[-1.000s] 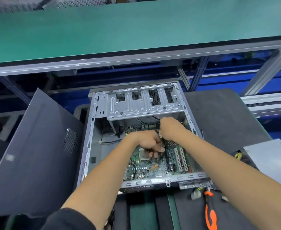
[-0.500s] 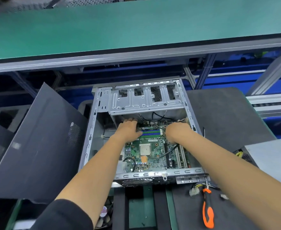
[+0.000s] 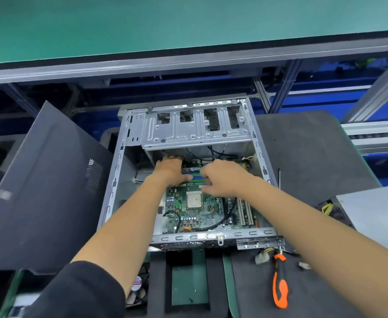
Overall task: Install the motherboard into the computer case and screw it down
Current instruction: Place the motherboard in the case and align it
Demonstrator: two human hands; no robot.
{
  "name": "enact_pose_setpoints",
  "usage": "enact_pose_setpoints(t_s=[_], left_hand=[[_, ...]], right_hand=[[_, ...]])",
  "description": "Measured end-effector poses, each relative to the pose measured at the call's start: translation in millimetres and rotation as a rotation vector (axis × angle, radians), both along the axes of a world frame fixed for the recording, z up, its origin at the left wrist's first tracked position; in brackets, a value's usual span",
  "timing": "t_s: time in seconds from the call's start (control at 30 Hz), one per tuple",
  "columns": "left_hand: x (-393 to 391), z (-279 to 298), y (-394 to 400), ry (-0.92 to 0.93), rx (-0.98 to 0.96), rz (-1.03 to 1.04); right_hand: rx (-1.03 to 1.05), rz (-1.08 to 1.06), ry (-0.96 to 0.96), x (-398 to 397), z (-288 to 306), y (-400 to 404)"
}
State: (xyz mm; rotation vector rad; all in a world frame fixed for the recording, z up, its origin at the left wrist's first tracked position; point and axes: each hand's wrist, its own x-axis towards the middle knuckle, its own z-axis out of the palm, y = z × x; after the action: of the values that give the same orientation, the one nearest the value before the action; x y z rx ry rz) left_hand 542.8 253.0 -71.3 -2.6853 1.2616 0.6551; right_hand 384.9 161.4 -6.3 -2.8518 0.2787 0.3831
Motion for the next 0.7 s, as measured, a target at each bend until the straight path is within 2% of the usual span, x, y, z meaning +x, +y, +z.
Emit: enact_pose_setpoints(t_s=[0.07,0.1,0.2,0.27,0.37,0.43,0.5,0.6,0.7], left_hand=[[-1.8,-0.1,1.0,-0.001,-0.012,-0.007],[-2.5,0.2,1.9,-0.001,-0.017,-0.011],[-3.2,4.1,6.3,-0.009,-0.057,-0.018],[-2.0,12.7,10.6,0.007,-0.159,-0.023],[-1.3,28.6,19.1,0.151,-0.261,-0.011],[-2.3,32.8,27.5,0.122,-0.184,0.005],[-2.3,31.4,37.6,-0.008,-0.116,0.067],[1.0,24.9,49.8,-0.152,-0.144,0.207],[1.2,16.4,51.5,-0.089,-0.077,0.276]], right_hand=[[0.300,0.082,0.089,2.1,-0.2,7.7],[0.367,0.132,0.141,3.6,-1.2,12.4],[0.374,0.265,0.284,7.2,-10.4,26.6],[0.358,0.289,0.396,7.4,-16.4,32.0],[0.291,0.320,0.576,4.1,-22.5,32.8],[0.275,0.339,0.622,1.3,-24.8,34.1],[0.293,0.330,0.607,0.4,-26.0,35.3],[0.340,0.292,0.581,3.1,-18.6,33.7],[0.383,0.112,0.661,4.2,-10.4,27.1]])
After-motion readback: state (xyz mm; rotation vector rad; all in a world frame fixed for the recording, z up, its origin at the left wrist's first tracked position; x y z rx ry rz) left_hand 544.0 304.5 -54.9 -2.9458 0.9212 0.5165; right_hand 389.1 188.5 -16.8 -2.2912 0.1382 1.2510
